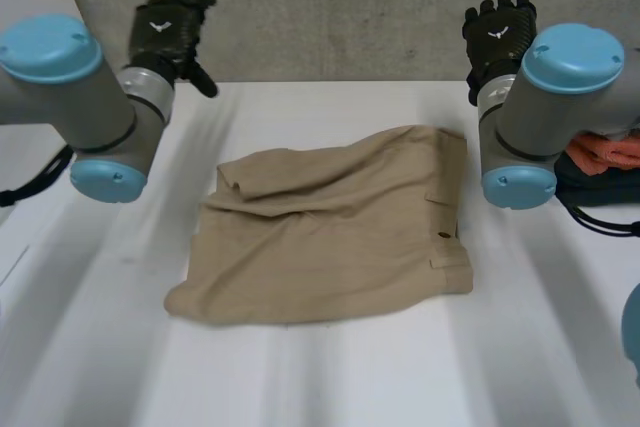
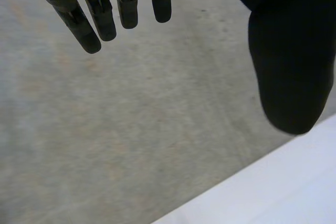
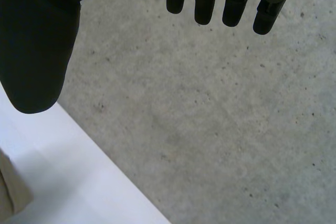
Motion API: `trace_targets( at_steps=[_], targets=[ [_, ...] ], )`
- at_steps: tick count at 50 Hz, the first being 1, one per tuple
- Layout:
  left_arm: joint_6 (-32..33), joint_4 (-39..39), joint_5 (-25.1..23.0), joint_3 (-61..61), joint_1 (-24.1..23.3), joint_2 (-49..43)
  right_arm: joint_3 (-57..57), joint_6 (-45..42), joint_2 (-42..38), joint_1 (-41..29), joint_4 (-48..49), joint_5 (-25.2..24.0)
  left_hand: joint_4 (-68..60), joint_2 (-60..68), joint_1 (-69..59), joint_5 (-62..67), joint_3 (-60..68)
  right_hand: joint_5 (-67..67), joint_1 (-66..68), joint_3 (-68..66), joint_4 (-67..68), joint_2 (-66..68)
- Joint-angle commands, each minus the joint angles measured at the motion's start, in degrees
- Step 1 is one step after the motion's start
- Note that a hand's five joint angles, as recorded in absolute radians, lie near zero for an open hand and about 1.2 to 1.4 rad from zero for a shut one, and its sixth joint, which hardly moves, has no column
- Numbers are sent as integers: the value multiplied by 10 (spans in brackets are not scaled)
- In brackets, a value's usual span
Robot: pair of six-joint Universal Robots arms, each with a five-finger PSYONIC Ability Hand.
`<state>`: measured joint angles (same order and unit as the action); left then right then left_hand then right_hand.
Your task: Fold the laundry.
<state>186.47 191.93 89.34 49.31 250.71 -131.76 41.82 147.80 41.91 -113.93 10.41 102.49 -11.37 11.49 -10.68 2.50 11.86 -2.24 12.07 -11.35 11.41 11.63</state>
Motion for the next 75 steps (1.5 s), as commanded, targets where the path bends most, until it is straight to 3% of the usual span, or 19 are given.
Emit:
trace_targets(
  at_steps=[1,5,9,14,19,24,33,44,51,56,59,64,67,70,74,75],
  targets=[
    [29,-9,43,111,0,109,105,42,112,13,-78,-5,14,-15,7,-25,-19,22,-21,13,-14,-16],
    [71,-12,10,236,-7,196,197,69,199,20,-132,-39,14,-15,7,-25,-19,22,-21,13,-14,-16],
    [121,-17,-31,388,-24,306,300,69,282,29,-244,-128,14,-15,7,-25,-19,22,-21,13,-14,-16],
    [172,-48,-53,517,-29,383,398,65,338,41,-336,-211,-148,147,-155,137,143,-122,124,-131,130,128],
    [195,-96,-68,610,-28,415,492,43,365,56,-360,-270,-224,223,-231,212,219,-213,215,-222,221,219],
    [202,-121,-84,658,-26,392,571,6,366,64,-319,-301,-219,218,-226,208,214,-235,237,-244,243,241],
    [233,-61,-103,651,8,287,667,-14,325,53,-62,-294,-194,192,-200,182,189,-160,161,-168,168,166],
    [289,12,-78,615,-8,223,677,-26,274,42,98,-261,-210,209,-217,199,205,-173,174,-182,181,179],
    [303,50,-64,578,-26,174,652,-48,232,30,148,-249,-385,384,-392,374,380,-265,267,-274,274,271],
    [309,63,-55,545,-33,138,630,-66,198,24,185,-240,-598,597,-605,587,593,-346,348,-355,354,352],
    [308,63,-54,534,-32,131,617,-74,180,22,196,-239,-684,683,-691,673,680,-371,373,-380,379,377],
    [305,54,-47,512,-32,138,601,-86,169,22,207,-231,-686,685,-693,675,681,-677,679,-686,685,683],
    [301,38,-37,507,-33,160,600,-78,184,23,204,-217,-686,685,-693,675,681,-678,679,-687,686,684],
    [282,2,-26,498,-40,214,594,-49,236,29,184,-204,-686,685,-693,675,681,-678,679,-687,686,684],
    [211,-56,-17,475,-48,321,561,-13,347,45,75,-209,-686,685,-693,675,681,-678,679,-687,686,684],
    [177,-78,-17,459,-49,363,530,0,386,55,5,-214,-686,685,-693,675,681,-678,679,-687,686,684]
  ],
)
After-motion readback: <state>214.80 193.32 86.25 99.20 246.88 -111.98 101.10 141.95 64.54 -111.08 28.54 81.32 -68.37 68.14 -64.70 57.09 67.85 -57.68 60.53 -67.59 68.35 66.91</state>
